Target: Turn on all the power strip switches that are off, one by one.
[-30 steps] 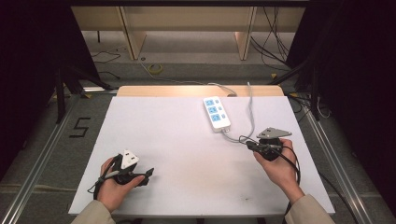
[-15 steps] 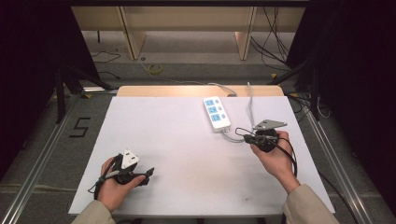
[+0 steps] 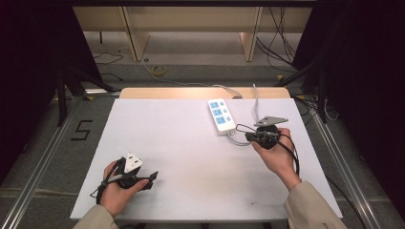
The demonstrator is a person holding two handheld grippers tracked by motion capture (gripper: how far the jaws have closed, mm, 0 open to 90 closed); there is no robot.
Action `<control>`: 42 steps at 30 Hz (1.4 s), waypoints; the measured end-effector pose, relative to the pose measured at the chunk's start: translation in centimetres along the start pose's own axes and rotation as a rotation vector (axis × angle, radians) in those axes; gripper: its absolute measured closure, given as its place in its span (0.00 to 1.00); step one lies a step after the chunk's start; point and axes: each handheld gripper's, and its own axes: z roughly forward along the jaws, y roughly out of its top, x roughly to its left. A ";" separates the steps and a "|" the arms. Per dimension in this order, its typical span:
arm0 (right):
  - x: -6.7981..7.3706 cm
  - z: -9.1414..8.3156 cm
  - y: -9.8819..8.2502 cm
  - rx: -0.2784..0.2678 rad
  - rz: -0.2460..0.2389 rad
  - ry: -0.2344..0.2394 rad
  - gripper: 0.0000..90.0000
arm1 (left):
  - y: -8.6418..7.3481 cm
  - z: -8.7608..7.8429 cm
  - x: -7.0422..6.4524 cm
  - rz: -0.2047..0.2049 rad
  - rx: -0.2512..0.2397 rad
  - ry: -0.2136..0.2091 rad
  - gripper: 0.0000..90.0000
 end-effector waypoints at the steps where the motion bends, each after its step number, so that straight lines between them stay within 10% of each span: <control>1: 0.0 0.2 0.2 0.004 -0.001 -0.001 1.00 | 0.0 0.0 0.0 0.002 0.000 0.001 0.22; 42: -1.1 4.1 3.1 0.055 0.038 -0.035 1.00 | -0.1 -0.1 0.0 0.001 -0.003 -0.009 0.22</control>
